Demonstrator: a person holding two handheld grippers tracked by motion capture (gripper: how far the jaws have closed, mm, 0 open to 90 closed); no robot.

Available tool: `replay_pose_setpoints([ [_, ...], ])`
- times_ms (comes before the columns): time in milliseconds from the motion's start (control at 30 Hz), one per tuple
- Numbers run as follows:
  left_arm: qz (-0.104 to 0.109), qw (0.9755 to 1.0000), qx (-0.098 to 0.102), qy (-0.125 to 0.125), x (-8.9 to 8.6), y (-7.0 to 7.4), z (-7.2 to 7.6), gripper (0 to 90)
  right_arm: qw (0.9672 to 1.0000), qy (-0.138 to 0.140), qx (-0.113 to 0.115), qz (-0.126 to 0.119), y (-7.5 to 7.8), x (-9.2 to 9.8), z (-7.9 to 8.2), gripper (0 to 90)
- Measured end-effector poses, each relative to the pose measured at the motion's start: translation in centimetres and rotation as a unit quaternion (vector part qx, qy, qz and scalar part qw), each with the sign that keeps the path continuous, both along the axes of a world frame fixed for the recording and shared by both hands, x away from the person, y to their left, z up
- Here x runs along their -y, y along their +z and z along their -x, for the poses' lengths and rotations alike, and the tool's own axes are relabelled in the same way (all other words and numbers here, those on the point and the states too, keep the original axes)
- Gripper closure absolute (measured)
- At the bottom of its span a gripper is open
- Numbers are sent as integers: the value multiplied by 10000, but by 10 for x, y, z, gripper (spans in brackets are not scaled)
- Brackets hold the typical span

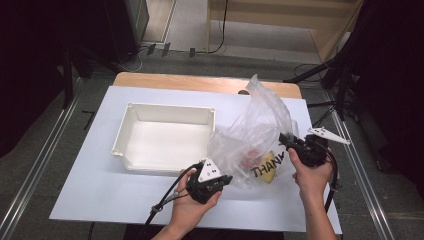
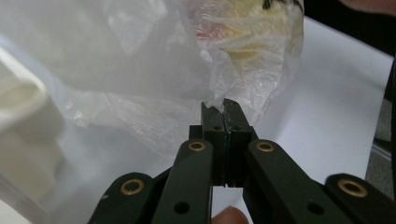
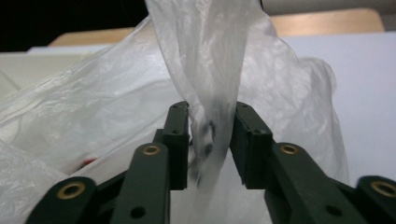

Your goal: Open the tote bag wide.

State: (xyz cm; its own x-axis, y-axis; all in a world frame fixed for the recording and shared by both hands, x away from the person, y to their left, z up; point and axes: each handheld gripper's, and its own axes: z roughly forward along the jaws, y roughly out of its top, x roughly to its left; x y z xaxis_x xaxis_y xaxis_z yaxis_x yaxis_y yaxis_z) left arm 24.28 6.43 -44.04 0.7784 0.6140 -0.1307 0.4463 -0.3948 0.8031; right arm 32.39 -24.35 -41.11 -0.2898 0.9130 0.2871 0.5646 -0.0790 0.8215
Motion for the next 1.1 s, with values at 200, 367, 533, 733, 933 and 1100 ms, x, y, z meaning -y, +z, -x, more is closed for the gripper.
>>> replay_pose_setpoints([
  [200, -426, 9979, -482, 104, 4, -36, 9, 900, 9979, 160, -435, 443, -33, -9, -6, 782],
  [367, -624, 9970, -445, 77, 5, -35, 13, 900, 9944, 136, -818, 655, -55, -11, -11, 825],
  [533, -529, 9978, -365, -134, 1, -31, 19, 666, 9922, 67, -1066, 636, -68, -8, -11, 755],
  [733, -12, 9998, 17, -211, -22, 10, 30, 481, 9985, 224, -311, 385, -33, 0, 10, 497],
  [933, 277, 9992, 260, 85, -42, 36, 25, 368, 9989, 154, 93, 440, 1, 4, 24, 363],
  [1100, 561, 9967, 511, 280, -61, 69, 15, 341, 9981, 166, 450, 387, 33, -2, 28, 292],
])
